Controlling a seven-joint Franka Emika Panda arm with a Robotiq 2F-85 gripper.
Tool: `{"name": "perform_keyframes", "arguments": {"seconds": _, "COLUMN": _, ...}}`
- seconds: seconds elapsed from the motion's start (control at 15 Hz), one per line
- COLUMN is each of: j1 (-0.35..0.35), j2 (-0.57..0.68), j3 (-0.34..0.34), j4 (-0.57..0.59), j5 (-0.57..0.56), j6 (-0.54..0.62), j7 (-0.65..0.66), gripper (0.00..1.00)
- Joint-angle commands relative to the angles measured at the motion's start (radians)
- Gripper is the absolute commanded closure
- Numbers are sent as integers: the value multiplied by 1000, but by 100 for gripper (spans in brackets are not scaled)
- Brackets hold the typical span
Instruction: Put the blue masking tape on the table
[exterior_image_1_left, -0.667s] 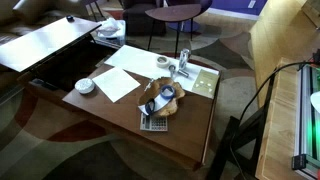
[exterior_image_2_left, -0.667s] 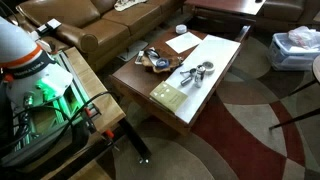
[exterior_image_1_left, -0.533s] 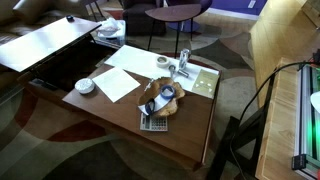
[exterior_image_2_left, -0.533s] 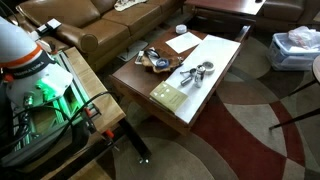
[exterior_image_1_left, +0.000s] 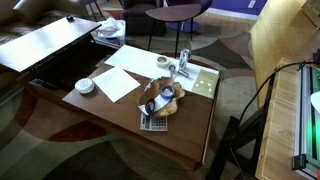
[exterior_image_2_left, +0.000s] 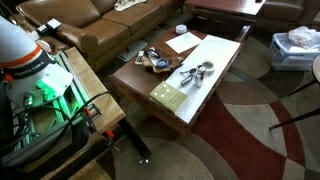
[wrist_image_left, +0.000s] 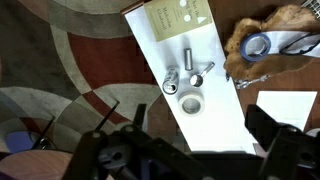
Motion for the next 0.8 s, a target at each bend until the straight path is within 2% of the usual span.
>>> {"name": "perform_keyframes", "arguments": {"seconds": 0.0, "j1": 59, "j2": 175, "j3": -4, "j4": -21, "j5": 111, "j6": 118, "j7": -1, "gripper": 0}}
{"name": "perform_keyframes", "arguments": {"seconds": 0.27, "j1": 96, "j2": 359, "j3": 14, "j4": -17, "j5": 229, "j6": 193, "j7": -76, "gripper": 0}}
{"name": "perform_keyframes", "arguments": {"seconds": 0.4, "j1": 95, "j2": 413, "j3": 39, "j4": 8, "j5": 327, "j6": 153, "j7": -161, "gripper": 0}}
{"name": "perform_keyframes", "arguments": {"seconds": 0.47, "j1": 102, "j2": 356, "j3": 20, "j4": -26, "j5": 244, "j6": 165, "j7": -80, "gripper": 0}}
{"name": "perform_keyframes", "arguments": {"seconds": 0.73, "j1": 100, "j2": 412, "j3": 33, "j4": 1, "j5": 298, "j6": 165, "j7": -131, "gripper": 0}}
